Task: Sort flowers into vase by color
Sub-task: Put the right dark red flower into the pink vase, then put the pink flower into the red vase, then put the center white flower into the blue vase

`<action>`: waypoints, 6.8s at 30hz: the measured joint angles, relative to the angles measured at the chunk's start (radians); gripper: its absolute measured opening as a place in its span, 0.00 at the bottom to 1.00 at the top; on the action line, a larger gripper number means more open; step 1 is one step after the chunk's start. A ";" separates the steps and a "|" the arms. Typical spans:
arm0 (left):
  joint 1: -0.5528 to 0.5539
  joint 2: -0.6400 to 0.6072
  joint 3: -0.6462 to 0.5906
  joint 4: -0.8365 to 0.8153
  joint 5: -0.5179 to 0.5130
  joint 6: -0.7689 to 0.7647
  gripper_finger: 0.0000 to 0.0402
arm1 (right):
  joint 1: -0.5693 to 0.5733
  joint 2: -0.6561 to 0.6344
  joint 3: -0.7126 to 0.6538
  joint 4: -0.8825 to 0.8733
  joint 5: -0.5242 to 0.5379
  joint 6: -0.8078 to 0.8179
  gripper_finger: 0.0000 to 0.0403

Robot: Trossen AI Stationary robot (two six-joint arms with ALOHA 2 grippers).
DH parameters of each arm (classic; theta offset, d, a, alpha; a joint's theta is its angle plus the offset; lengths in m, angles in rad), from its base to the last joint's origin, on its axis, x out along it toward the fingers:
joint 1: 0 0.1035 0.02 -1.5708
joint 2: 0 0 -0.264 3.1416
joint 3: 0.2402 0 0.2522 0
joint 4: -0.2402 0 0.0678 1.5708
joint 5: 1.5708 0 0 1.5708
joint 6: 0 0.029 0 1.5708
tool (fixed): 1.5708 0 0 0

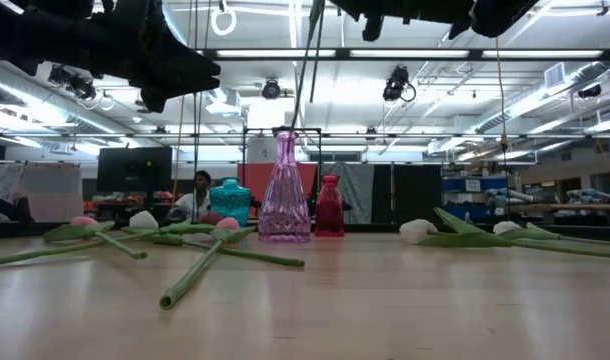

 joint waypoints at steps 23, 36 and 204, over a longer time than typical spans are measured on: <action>0.000 0.000 0.000 0.007 0.000 0.001 0.41 | 0.046 0.227 0.000 -0.015 0.008 0.013 0.11; 0.000 0.000 0.000 0.002 0.000 0.002 0.41 | 0.044 0.177 0.000 -0.185 0.035 -0.008 0.24; 0.001 0.000 0.000 -0.001 0.100 0.059 0.41 | 0.280 0.046 0.008 -1.447 -0.117 0.470 0.01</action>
